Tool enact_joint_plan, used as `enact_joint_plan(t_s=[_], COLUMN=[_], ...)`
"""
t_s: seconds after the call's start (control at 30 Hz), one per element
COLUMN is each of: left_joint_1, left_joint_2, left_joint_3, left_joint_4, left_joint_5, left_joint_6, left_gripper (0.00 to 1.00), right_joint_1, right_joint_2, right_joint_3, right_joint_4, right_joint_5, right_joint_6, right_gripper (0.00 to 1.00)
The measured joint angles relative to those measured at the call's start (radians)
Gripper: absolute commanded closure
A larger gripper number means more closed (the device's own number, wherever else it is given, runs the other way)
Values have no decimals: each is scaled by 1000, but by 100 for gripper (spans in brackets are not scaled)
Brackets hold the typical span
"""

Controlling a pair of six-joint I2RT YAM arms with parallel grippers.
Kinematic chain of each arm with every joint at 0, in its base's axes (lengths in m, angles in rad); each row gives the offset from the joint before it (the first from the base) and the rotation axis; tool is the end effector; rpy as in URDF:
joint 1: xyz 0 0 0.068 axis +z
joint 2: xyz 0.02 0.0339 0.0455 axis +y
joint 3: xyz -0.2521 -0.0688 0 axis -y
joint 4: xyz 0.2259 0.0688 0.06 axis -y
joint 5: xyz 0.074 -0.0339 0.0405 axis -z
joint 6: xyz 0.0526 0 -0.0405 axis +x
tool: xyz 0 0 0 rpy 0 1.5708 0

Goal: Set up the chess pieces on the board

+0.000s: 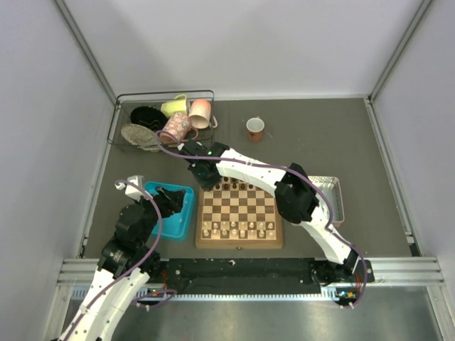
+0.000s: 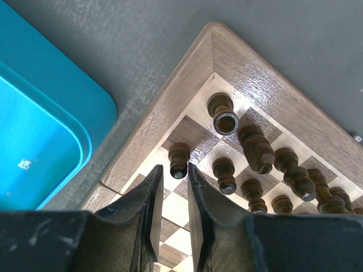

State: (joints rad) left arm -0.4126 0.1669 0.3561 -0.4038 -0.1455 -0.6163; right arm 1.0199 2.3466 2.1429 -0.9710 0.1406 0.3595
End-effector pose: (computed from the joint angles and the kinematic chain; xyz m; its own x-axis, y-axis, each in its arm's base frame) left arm 0.0994 -0.0352 0.2300 -0.3135 -0.4871 -0.8152 0.1051 0.8354 -0.5396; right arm 0.2568 0.4039 0.1902 -0.7389 -0.5373 -0.4066 -0.5933 0.8048 0.0147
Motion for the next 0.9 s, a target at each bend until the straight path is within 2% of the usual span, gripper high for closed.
enact_joint_plan(t_s=[0.3, 0.63, 0.9], left_joint_1=[0, 0, 0], left_joint_2=[-27, -27, -27], left_joint_3=[-1, -1, -1], left_joint_4=[0, 0, 0], left_joint_5=[-2, -1, -1], left_joint_6=[6, 6, 6], left_gripper=[21, 21, 21], right_joint_1=[0, 0, 0], right_joint_2=[0, 0, 0], right_joint_3=[0, 0, -2], right_joint_4=[7, 14, 17], right_joint_5=[-15, 12, 50], right_joint_6=[-1, -3, -10], right_gripper=[73, 85, 85])
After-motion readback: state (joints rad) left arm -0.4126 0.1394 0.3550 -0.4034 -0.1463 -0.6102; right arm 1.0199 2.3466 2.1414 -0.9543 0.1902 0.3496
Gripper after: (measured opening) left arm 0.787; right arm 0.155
